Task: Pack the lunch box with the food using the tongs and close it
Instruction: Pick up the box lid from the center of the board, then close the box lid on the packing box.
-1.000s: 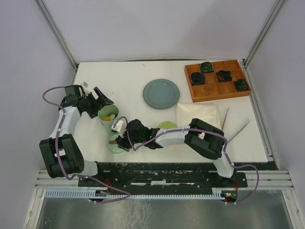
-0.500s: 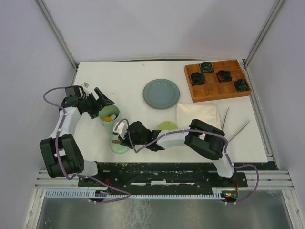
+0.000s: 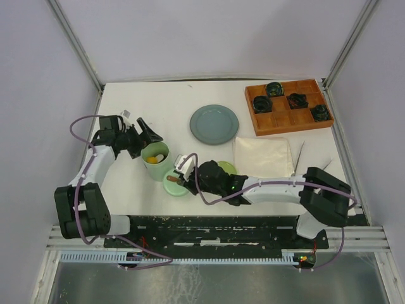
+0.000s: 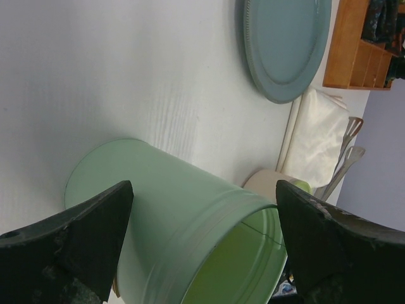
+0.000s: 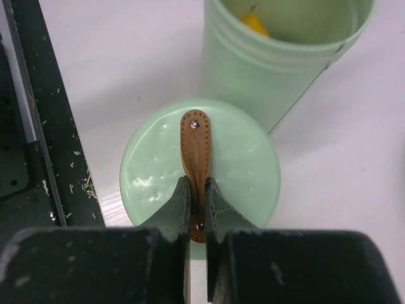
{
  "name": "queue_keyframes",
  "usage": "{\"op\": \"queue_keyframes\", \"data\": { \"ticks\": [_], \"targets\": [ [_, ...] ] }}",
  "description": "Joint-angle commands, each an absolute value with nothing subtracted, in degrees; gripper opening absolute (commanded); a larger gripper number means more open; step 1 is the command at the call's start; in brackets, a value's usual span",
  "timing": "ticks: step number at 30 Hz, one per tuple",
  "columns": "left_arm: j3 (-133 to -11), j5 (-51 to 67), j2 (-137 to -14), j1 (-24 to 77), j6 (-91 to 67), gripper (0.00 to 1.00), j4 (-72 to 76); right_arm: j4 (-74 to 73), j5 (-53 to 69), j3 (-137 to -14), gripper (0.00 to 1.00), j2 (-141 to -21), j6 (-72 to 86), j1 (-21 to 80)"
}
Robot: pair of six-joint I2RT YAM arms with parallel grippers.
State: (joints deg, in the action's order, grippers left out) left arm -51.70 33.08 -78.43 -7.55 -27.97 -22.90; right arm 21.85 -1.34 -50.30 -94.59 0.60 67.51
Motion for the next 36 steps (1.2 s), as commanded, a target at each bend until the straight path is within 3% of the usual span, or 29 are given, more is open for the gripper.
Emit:
{"op": "queue_keyframes", "data": {
  "ticks": [1, 13, 28, 36],
  "targets": [
    [-50.19, 30.89, -75.91, -2.88, -34.47, 0.99, -20.22, 20.27, -6.45, -50.33, 0.04, -85.95, 1.21, 67.75],
    [-49.66, 26.0, -69.91, 4.92, -44.43, 0.99, -15.62, 1.45, -9.32, -59.07, 0.04, -74.05, 5.44, 67.67],
    [-59.24, 14.33, -66.79, 0.67, -40.54, 0.99, -27.87, -12.02, -13.87, -77.37, 0.03, -86.66, 3.92, 67.59],
    [-55.07, 13.23, -59.06, -3.21, -41.17, 0.99, -29.19, -13.51, -13.98, -84.31, 0.04, -93.85, 5.33, 67.12]
  ]
}}
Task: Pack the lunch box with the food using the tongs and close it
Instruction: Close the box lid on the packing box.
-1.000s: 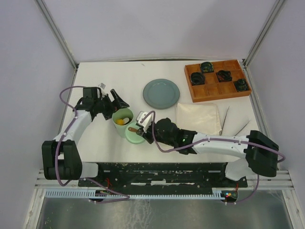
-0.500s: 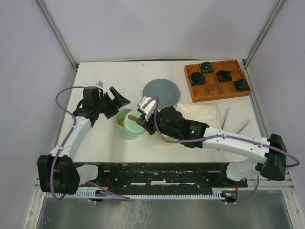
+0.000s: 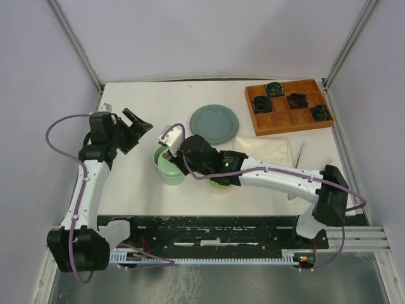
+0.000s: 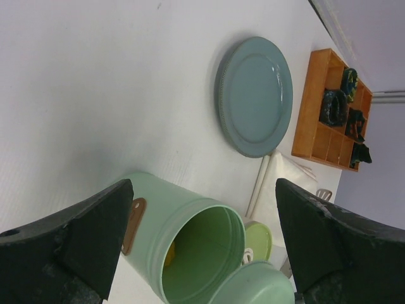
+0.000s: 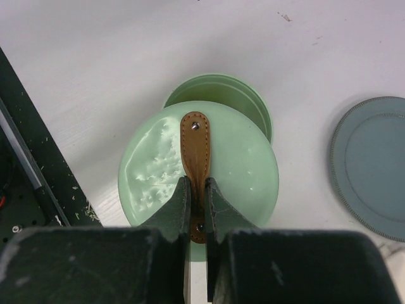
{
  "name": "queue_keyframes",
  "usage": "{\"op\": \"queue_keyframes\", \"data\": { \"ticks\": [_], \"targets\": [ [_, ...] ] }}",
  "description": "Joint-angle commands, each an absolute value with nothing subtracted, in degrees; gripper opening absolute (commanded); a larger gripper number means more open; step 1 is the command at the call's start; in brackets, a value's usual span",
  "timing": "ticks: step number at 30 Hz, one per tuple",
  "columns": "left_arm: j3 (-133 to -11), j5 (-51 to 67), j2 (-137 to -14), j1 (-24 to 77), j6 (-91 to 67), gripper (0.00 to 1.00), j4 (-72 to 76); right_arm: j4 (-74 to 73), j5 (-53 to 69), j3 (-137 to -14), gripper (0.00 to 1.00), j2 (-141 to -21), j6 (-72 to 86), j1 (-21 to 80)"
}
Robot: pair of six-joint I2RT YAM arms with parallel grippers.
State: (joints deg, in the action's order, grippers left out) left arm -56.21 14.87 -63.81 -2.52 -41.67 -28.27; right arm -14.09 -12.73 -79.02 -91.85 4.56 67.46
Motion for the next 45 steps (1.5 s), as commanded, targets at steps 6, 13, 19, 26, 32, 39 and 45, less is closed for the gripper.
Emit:
{"op": "queue_keyframes", "data": {
  "ticks": [6, 13, 19, 26, 32, 39, 45],
  "targets": [
    [-51.93, 11.58, -53.76, -3.47, -42.64, 0.99, -29.42, -12.63, -12.79, -87.32, 0.05, -97.49, 7.17, 65.62],
    [-48.97, 13.42, -49.78, -3.51, -43.66, 0.99, -28.51, -14.32, -10.19, -91.39, 0.06, -101.55, 9.5, 63.42],
    [-48.04, 14.29, -48.24, -3.51, -43.34, 0.97, -28.42, -14.26, -8.38, -92.42, 0.07, -103.82, 9.44, 62.92],
    [-47.14, 16.61, -46.76, -3.44, -42.76, 0.92, -28.57, -14.98, -5.25, -92.58, 0.08, -105.11, 8.59, 62.93],
    [-46.97, 18.55, -46.59, -3.51, -42.53, 0.89, -28.95, -15.05, -7.48, -92.23, 0.08, -105.44, 8.34, 62.82],
    [-45.54, 20.16, -47.39, -3.52, -41.48, 0.82, -28.61, -16.6, -8.88, -93.03, 0.08, -106.08, 9.92, 61.84],
    [-44.34, 22.22, -48.04, -3.51, -40.37, 0.77, -27.75, -17.05, -7.84, -92.77, 0.09, -106.17, 10.73, 60.92]
  ]
}}
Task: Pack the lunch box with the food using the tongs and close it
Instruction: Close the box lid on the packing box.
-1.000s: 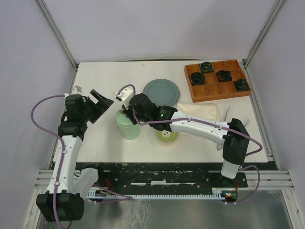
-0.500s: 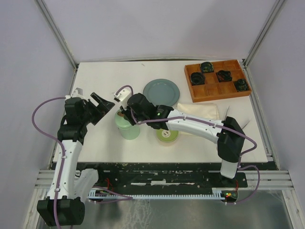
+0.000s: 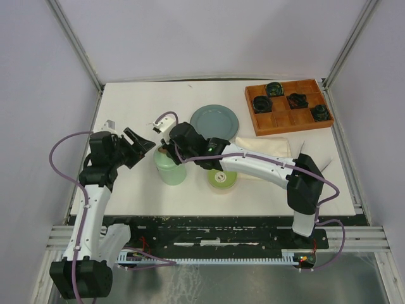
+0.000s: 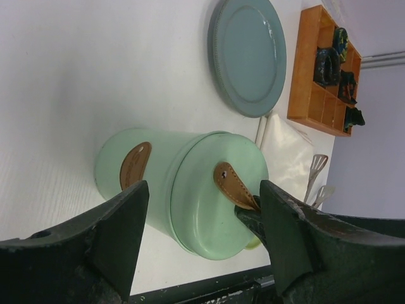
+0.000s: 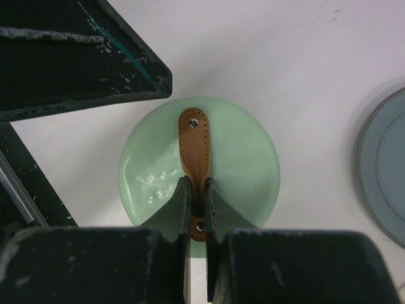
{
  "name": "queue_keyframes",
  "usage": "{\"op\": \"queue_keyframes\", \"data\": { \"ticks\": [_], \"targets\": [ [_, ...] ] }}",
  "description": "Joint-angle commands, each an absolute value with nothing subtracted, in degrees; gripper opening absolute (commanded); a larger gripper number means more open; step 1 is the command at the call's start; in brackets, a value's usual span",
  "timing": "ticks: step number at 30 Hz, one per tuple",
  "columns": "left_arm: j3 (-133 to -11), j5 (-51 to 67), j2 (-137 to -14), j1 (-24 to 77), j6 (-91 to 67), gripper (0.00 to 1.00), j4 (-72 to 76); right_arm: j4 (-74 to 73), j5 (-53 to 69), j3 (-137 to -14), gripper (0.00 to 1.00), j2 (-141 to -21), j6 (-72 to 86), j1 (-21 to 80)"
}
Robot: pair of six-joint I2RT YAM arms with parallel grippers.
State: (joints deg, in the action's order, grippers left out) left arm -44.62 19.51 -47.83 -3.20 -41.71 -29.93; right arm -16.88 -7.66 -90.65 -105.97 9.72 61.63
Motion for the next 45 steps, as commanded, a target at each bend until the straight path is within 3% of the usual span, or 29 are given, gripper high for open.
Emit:
{"op": "queue_keyframes", "data": {
  "ticks": [1, 8, 19, 23, 29, 35, 45],
  "targets": [
    [-44.21, 22.5, -48.15, -3.51, -40.15, 0.76, -27.84, -17.14, -7.56, -92.57, 0.09, -106.11, 10.84, 60.99],
    [-41.28, 25.22, -47.68, -3.51, -39.84, 0.7, -27.06, -17.66, -5.92, -91.91, 0.15, -106.31, 12.25, 60.82],
    [-40.9, 25.34, -48.75, -3.52, -38.49, 0.68, -27.27, -16.66, -3.36, -95.03, 0.48, -102.7, 13.89, 60.19],
    [-41.22, 25.18, -49.42, -3.52, -37.85, 0.68, -27.67, -15.91, -2.15, -95.5, 0.54, -101.46, 17.02, 58.46],
    [-41.39, 24.72, -49.68, -3.51, -36.81, 0.68, -27.81, -16.2, -10.15, -91.9, 0.6, -99.5, 24.74, 55.74],
    [-42.14, 25.38, -51.06, -3.52, -35.42, 0.66, -28.88, -14.19, -0.33, -87.33, 0.56, -100.8, 41.02, 51.0],
    [-41.83, 27.8, -52.12, -3.47, -34.08, 0.64, -30.53, -15.67, 10.84, -89.77, 0.55, -107.44, 46.99, 49.1]
  ]
}}
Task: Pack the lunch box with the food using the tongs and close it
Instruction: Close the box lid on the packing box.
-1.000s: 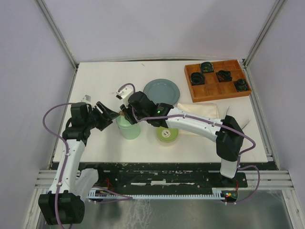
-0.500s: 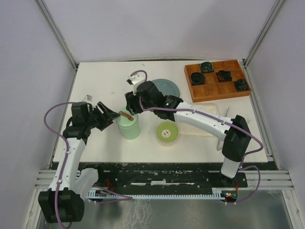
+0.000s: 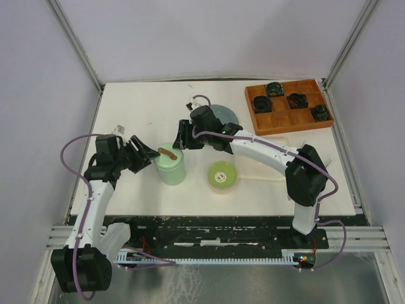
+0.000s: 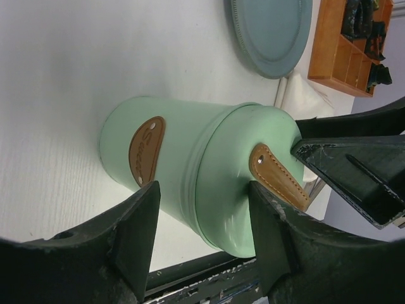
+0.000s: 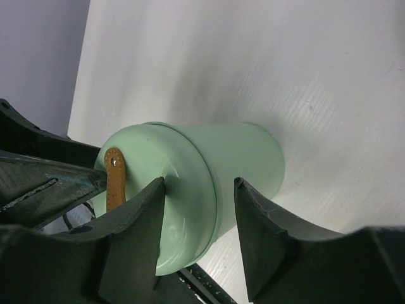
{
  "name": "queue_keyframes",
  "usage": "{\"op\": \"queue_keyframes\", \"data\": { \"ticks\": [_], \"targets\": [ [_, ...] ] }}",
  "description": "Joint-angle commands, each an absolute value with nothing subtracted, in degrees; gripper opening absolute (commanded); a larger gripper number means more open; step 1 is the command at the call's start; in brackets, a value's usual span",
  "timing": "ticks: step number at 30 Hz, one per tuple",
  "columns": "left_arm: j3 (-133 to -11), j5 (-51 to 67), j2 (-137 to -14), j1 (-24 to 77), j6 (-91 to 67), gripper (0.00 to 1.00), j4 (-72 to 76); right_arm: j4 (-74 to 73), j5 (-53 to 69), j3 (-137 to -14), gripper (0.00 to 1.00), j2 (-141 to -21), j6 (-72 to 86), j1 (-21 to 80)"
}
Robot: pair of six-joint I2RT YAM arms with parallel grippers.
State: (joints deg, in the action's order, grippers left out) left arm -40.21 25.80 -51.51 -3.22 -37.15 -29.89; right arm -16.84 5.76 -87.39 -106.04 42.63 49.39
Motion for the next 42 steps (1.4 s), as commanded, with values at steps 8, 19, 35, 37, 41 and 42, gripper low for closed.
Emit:
{"op": "queue_keyframes", "data": {
  "ticks": [8, 19, 35, 37, 41, 42],
  "targets": [
    [-37.44, 24.93, -51.66, -3.46, -37.84, 0.57, -30.04, -13.54, 11.35, -84.1, 0.49, -107.79, 50.39, 47.77],
    [-33.28, 27.16, -50.48, -3.42, -38.97, 0.58, -27.99, 0.33, 15.83, -71.99, 0.48, -107.1, 55.93, 47.15],
    [-32.68, 32.42, -46.06, -3.45, -40.34, 0.76, -29.21, -4.33, 23.04, -75.19, 0.64, -102.11, 50.95, 47.07],
    [-33.19, 32.83, -45.74, -3.45, -40.35, 0.77, -29.77, -5.43, 22.52, -75.67, 0.64, -101.56, 50.66, 46.95],
    [-34.3, 34.53, -45.34, -3.47, -40.26, 0.76, -31.02, -7.85, 20.36, -76.23, 0.65, -100.19, 50.28, 46.8],
    [-34.31, 34.74, -45.06, -3.41, -40.25, 0.75, -31.17, -8.26, 19.78, -76.05, 0.65, -99.64, 50.27, 46.77]
  ]
}}
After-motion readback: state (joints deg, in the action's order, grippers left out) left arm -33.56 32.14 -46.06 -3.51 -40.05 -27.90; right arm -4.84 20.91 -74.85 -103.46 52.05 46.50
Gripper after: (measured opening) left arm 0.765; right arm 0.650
